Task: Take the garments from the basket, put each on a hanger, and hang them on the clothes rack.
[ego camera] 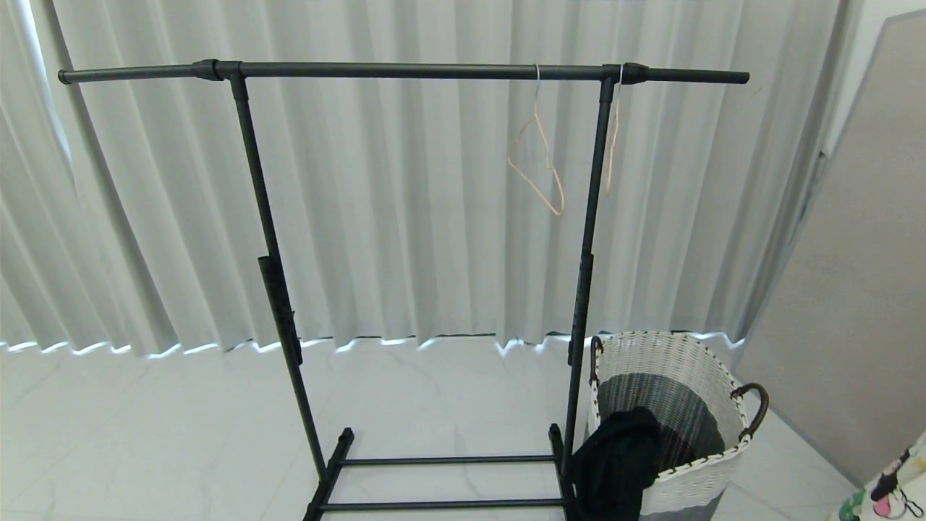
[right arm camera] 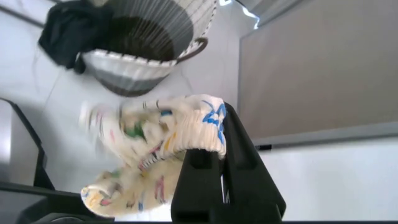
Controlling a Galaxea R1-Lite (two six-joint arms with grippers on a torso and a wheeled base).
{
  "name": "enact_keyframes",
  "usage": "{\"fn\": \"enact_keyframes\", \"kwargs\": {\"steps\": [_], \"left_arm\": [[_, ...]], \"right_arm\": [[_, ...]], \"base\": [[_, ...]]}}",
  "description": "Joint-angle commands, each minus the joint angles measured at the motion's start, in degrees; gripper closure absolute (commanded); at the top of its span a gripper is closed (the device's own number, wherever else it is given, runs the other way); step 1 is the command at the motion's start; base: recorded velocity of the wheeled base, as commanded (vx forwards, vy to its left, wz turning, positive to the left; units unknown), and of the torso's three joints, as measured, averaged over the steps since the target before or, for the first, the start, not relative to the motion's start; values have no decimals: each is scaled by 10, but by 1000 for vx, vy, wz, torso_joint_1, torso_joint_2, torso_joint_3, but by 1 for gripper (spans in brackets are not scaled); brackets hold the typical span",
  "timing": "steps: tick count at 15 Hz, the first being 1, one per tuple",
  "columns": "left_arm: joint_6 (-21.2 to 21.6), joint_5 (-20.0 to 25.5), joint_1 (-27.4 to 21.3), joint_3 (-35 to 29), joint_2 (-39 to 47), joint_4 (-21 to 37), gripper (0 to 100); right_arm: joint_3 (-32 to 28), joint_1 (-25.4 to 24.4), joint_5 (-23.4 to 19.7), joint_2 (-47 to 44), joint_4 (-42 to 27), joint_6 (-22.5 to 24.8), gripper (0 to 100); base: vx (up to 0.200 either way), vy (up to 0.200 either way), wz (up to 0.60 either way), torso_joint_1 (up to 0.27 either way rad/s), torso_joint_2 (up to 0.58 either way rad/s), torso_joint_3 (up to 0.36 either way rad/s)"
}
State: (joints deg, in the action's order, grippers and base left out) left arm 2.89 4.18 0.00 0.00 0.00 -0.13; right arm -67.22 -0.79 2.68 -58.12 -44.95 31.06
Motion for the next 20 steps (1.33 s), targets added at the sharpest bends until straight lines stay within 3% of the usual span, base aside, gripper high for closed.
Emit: {"fn": "enact_keyframes", "kwargs": {"steps": [1, 6, 13, 16, 19, 20], "left_arm": [[0, -1, 1, 0, 0, 0, 0], [3, 0, 1, 0, 1, 0, 0], [13, 4, 0, 0, 1, 0, 0], [24, 5, 1, 0, 0, 0, 0], [55, 7, 1, 0, 0, 0, 0], [55, 7, 1, 0, 0, 0, 0]], "right_arm": [[6, -5, 0, 1, 0, 0, 100], [9, -15, 0, 11, -1, 1, 100], [74, -17, 0, 49, -1, 11, 100], [88, -68, -33, 38, 2, 11, 100], [103, -163, -38, -1, 18, -21, 100], [103, -163, -38, -1, 18, -21, 100]], "base": [[0, 0, 0, 0, 0, 0], [0, 0, 0, 0, 0, 0], [0, 171, 0, 1, 2, 3], [0, 0, 0, 0, 0, 0], [0, 0, 0, 0, 0, 0], [0, 0, 0, 0, 0, 0]]}}
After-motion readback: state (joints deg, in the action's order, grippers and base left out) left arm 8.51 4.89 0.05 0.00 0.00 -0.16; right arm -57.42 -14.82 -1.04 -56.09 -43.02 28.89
